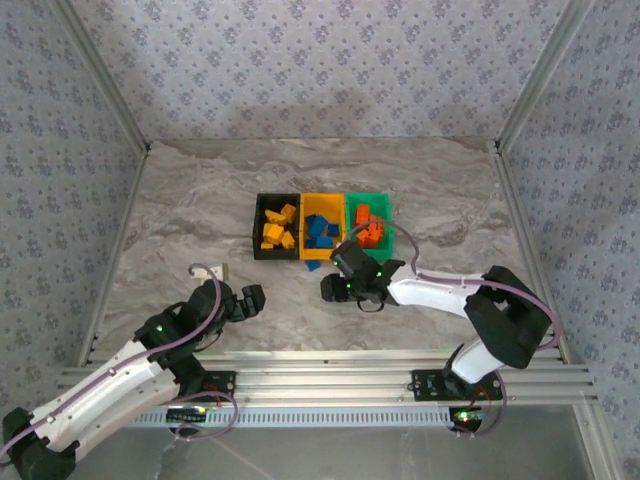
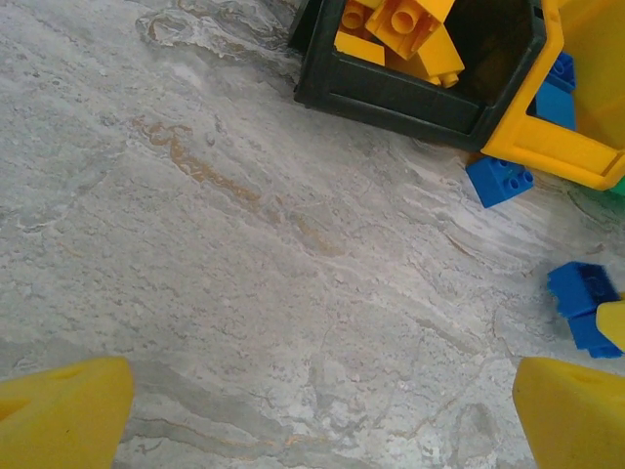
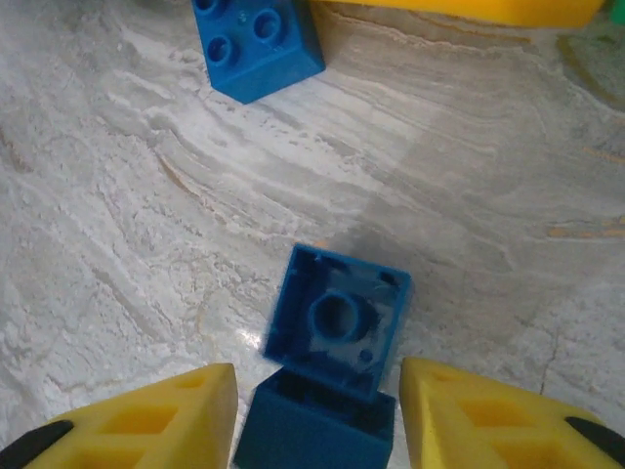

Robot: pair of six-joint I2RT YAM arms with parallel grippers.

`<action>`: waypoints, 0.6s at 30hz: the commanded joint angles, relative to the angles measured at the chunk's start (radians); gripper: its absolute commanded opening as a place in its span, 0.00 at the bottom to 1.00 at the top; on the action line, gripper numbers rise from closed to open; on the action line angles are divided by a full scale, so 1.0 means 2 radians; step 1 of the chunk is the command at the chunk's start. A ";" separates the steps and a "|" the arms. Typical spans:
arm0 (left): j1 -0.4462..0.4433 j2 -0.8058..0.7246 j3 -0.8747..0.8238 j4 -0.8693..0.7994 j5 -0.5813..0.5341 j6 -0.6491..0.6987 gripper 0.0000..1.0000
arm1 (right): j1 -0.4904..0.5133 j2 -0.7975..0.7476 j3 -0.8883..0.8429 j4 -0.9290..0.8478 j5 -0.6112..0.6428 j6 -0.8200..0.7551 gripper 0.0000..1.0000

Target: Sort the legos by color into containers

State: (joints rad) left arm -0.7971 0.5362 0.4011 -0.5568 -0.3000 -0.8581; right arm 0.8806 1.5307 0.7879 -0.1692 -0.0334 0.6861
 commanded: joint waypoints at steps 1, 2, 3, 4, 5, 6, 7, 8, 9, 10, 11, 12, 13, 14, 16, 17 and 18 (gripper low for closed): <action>0.006 -0.009 -0.010 -0.002 0.004 0.001 1.00 | 0.015 0.011 0.011 -0.030 0.042 0.001 0.60; 0.006 -0.010 -0.011 0.000 0.004 0.000 1.00 | 0.018 0.013 0.014 -0.037 0.049 0.002 0.64; 0.007 -0.010 -0.013 0.000 0.006 0.000 1.00 | 0.021 0.014 0.016 -0.039 0.055 0.004 0.66; 0.008 -0.010 -0.014 0.000 0.007 0.000 1.00 | 0.023 0.015 0.019 -0.045 0.063 0.010 0.67; 0.009 -0.010 -0.014 0.000 0.008 0.000 1.00 | 0.025 0.018 0.022 -0.051 0.069 0.014 0.67; 0.009 -0.011 -0.014 0.000 0.008 0.000 1.00 | 0.027 0.021 0.026 -0.058 0.074 0.014 0.67; 0.010 -0.010 -0.013 -0.001 0.009 0.000 1.00 | 0.029 0.025 0.030 -0.065 0.079 0.014 0.68; 0.011 -0.011 -0.014 -0.001 0.008 0.001 1.00 | 0.032 0.029 0.034 -0.073 0.083 0.014 0.68; 0.011 -0.011 -0.014 -0.001 0.009 0.001 1.00 | 0.034 0.033 0.038 -0.078 0.085 0.014 0.67; 0.012 -0.011 -0.014 -0.002 0.009 0.001 1.00 | 0.036 0.037 0.040 -0.082 0.086 0.014 0.68; 0.011 -0.012 -0.015 -0.003 0.008 0.001 1.00 | 0.039 0.039 0.041 -0.083 0.083 0.014 0.67; 0.011 -0.012 -0.015 -0.003 0.008 0.001 1.00 | 0.043 0.039 0.041 -0.081 0.080 0.015 0.68; 0.012 -0.012 -0.016 -0.003 0.008 0.001 1.00 | 0.047 0.040 0.041 -0.080 0.078 0.017 0.69; 0.012 -0.013 -0.017 -0.003 0.008 0.000 1.00 | 0.054 0.038 0.041 -0.080 0.076 0.018 0.70; 0.013 -0.014 -0.020 -0.002 0.008 -0.002 1.00 | 0.065 0.038 0.040 -0.079 0.074 0.023 0.72; 0.013 -0.014 -0.021 -0.001 0.009 -0.003 1.00 | 0.070 0.038 0.039 -0.077 0.071 0.026 0.72; 0.013 -0.015 -0.022 -0.001 0.009 -0.004 1.00 | 0.075 0.039 0.038 -0.079 0.070 0.029 0.72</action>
State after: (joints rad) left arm -0.7784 0.5232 0.3649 -0.5571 -0.2920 -0.8585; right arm 1.0035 1.5940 0.8463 -0.2901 0.0944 0.7147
